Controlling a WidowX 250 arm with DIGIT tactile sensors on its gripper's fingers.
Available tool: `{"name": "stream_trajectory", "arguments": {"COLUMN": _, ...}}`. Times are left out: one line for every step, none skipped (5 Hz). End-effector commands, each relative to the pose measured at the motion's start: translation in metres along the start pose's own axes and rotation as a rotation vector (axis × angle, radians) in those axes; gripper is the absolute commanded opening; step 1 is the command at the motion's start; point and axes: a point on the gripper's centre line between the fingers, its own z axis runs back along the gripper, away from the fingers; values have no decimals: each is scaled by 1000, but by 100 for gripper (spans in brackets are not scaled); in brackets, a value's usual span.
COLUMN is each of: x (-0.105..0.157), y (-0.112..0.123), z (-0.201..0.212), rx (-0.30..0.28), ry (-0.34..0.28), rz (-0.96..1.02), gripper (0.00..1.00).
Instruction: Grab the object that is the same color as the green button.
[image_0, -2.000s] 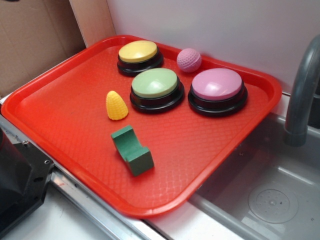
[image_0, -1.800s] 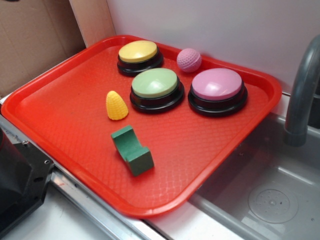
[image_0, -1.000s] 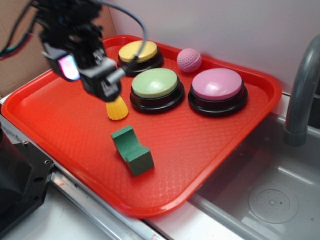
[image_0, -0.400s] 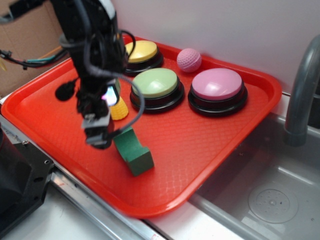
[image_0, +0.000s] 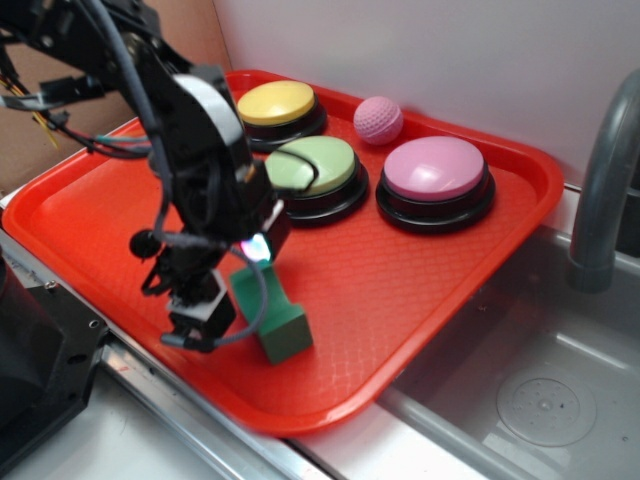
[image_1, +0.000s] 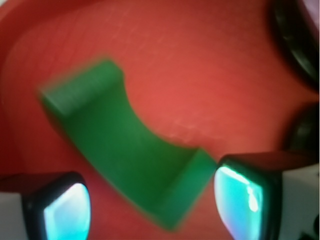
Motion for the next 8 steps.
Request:
{"name": "stream_trajectory", "arguments": {"x": 23, "y": 1, "z": 0, "rx": -20, "ry": -34, "rz": -47, "gripper": 100}}
{"name": "stream_trajectory", "arguments": {"x": 15, "y": 5, "z": 5, "rx": -52, "ry": -15, "rz": 55, "gripper": 0}}
{"name": "stream_trajectory", "arguments": {"x": -1, "y": 14, "z": 21, "rx": -79, "ry": 23, "rz": 236, "gripper": 0}}
{"name": "stream_trajectory", "arguments": {"x": -19, "y": 19, "z": 49, "rx": -51, "ry": 119, "rz": 482, "gripper": 0}}
{"name": "stream_trajectory", "arguments": {"x": -36, "y": 20, "z": 78, "rx": -21, "ry": 106, "rz": 702, "gripper": 0}}
{"name": "stream_trajectory", "arguments": {"x": -58, "y": 14, "z": 113, "rx": -4, "ry": 134, "rz": 904, "gripper": 0}}
{"name": "stream_trajectory", "arguments": {"x": -89, "y": 10, "z": 139, "rx": 28, "ry": 140, "rz": 1089, "gripper": 0}}
{"name": "stream_trajectory", "arguments": {"x": -114, "y": 18, "z": 144, "rx": 45, "ry": 138, "rz": 1210, "gripper": 0}}
